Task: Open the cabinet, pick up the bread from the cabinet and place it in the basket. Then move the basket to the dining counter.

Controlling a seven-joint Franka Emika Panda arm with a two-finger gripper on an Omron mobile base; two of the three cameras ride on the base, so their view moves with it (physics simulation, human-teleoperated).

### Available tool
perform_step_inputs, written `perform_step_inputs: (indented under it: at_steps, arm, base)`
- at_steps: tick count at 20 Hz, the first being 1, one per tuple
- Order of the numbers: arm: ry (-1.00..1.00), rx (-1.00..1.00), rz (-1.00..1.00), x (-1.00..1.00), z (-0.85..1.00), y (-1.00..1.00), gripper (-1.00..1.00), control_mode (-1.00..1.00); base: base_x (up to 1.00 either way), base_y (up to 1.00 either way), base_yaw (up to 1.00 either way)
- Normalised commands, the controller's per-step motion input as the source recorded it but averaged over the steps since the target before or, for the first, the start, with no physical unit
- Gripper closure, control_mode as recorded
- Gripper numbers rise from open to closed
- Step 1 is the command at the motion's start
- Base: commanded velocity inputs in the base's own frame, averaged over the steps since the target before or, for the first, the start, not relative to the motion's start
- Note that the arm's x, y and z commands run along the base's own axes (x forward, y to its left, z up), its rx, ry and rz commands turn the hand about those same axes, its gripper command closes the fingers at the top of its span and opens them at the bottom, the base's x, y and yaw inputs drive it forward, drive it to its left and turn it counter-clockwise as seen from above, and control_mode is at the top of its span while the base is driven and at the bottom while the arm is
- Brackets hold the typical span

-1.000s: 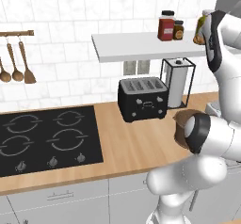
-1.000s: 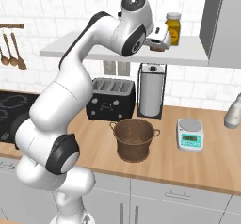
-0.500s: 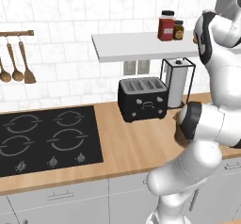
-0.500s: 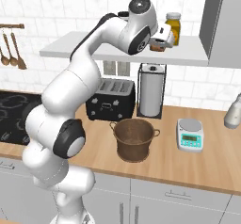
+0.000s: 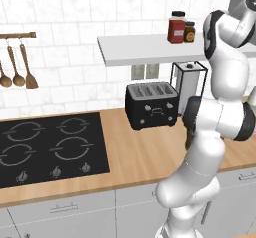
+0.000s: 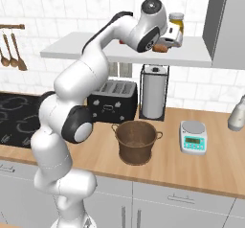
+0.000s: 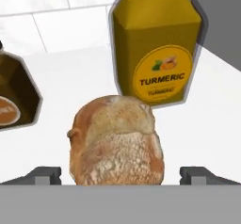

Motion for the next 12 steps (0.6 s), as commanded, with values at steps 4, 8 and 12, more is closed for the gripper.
perform_step_inputs:
  at_steps: [4, 8, 12]
  arm:
    - [0.05, 0.0, 0.07, 0.27, -0.02, -0.11, -1.0, -1.0]
    - [0.01, 0.0, 0.05, 0.16, -0.01, 0.0, -1.0, -1.0]
    - [0.02, 0.0, 0.02, 0.05, -0.01, 0.0, -1.0, -1.0]
  base:
    - [0.0, 0.0, 0.0]
    - [0.0, 0.0, 0.0]
    - [0.0, 0.0, 0.0]
